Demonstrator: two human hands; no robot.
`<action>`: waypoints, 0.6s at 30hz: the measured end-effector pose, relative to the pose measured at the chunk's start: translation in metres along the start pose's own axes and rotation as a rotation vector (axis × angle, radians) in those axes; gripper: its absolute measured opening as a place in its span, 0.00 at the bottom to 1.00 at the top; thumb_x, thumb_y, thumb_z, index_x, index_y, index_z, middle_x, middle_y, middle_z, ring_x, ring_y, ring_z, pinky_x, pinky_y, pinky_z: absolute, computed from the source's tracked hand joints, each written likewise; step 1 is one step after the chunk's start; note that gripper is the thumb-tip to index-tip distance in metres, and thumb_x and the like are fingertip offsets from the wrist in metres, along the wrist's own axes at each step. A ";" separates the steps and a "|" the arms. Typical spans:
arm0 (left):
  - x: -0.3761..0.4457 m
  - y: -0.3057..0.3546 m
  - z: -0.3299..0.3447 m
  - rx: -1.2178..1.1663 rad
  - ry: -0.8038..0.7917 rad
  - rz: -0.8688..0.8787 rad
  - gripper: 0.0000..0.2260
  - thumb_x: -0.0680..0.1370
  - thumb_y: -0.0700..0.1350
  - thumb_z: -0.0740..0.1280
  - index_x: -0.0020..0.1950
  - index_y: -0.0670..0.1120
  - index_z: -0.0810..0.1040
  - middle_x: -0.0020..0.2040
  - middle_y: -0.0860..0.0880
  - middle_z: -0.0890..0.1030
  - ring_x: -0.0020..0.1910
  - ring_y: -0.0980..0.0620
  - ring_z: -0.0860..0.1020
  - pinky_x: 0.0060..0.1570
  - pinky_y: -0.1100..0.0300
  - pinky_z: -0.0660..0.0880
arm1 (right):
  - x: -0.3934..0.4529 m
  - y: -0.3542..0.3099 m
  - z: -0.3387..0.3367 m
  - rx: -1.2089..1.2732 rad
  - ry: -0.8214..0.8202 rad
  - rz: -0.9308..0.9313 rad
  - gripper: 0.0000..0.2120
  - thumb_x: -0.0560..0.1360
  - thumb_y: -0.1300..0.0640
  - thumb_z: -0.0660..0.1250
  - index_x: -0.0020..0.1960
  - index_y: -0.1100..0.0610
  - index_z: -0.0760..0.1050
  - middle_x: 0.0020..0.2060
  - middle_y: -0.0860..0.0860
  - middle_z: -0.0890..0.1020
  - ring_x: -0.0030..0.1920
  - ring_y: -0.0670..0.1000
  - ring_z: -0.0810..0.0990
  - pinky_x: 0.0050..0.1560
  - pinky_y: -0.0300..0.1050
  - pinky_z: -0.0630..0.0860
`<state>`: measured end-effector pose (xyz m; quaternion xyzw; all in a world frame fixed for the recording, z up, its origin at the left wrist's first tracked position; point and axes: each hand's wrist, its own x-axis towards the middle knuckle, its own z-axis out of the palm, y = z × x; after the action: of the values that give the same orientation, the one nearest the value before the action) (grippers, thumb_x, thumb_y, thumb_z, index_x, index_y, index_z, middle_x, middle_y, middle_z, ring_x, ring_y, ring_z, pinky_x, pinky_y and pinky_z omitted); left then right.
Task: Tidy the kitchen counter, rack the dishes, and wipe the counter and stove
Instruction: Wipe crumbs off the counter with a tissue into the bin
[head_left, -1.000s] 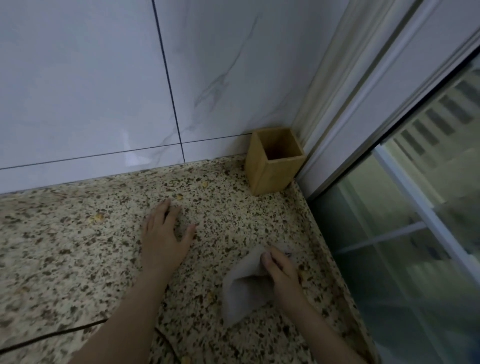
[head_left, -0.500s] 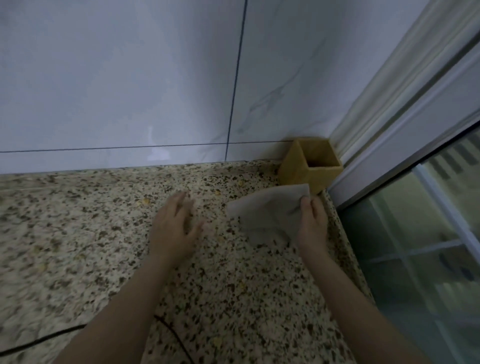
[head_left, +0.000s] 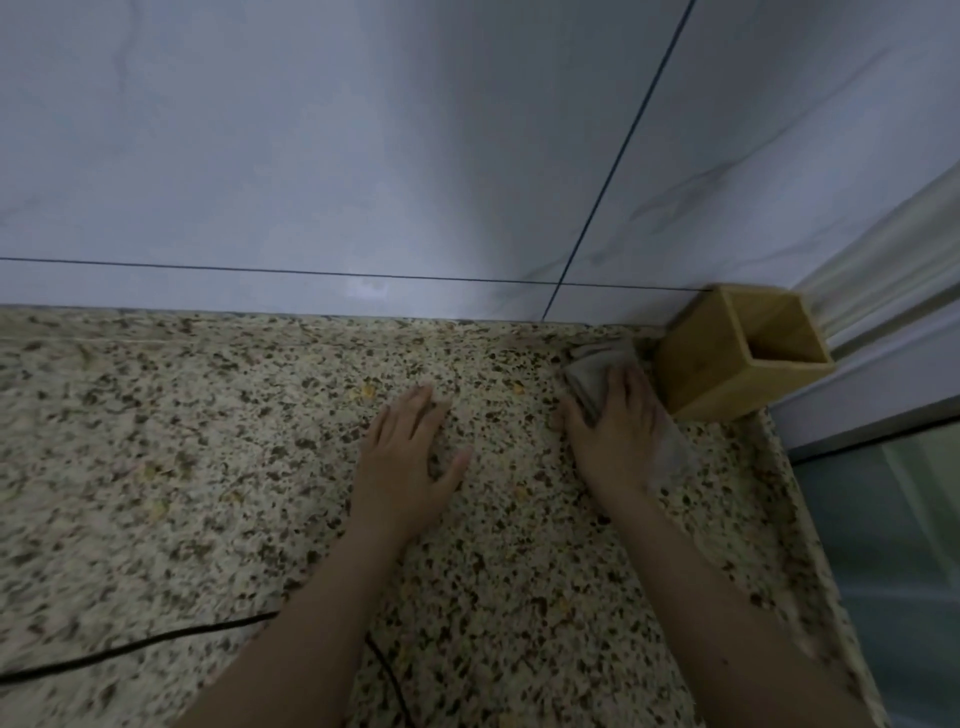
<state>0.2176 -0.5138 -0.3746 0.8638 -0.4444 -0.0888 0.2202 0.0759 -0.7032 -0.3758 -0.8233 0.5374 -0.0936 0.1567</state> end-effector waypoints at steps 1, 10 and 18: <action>0.000 0.000 0.000 0.001 0.006 -0.002 0.31 0.76 0.66 0.48 0.72 0.51 0.67 0.76 0.51 0.61 0.75 0.52 0.57 0.75 0.52 0.51 | 0.003 -0.003 0.002 -0.005 0.044 0.019 0.37 0.76 0.35 0.55 0.77 0.56 0.53 0.76 0.54 0.55 0.76 0.55 0.53 0.76 0.51 0.47; 0.000 -0.002 0.003 0.032 0.005 0.001 0.28 0.77 0.64 0.54 0.72 0.51 0.68 0.75 0.51 0.62 0.75 0.53 0.57 0.75 0.52 0.50 | 0.026 -0.005 0.001 0.136 0.231 -0.054 0.10 0.75 0.66 0.60 0.54 0.61 0.77 0.53 0.60 0.79 0.53 0.61 0.76 0.52 0.54 0.74; -0.001 0.000 -0.002 -0.070 0.011 0.010 0.29 0.77 0.64 0.48 0.71 0.49 0.68 0.75 0.51 0.63 0.75 0.52 0.58 0.74 0.50 0.53 | 0.000 -0.021 -0.007 0.551 -0.236 -0.124 0.14 0.81 0.61 0.56 0.63 0.58 0.75 0.56 0.54 0.79 0.54 0.53 0.77 0.52 0.47 0.74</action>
<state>0.2181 -0.5127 -0.3726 0.8538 -0.4442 -0.0986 0.2530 0.0915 -0.6963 -0.3618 -0.7863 0.4188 -0.1489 0.4292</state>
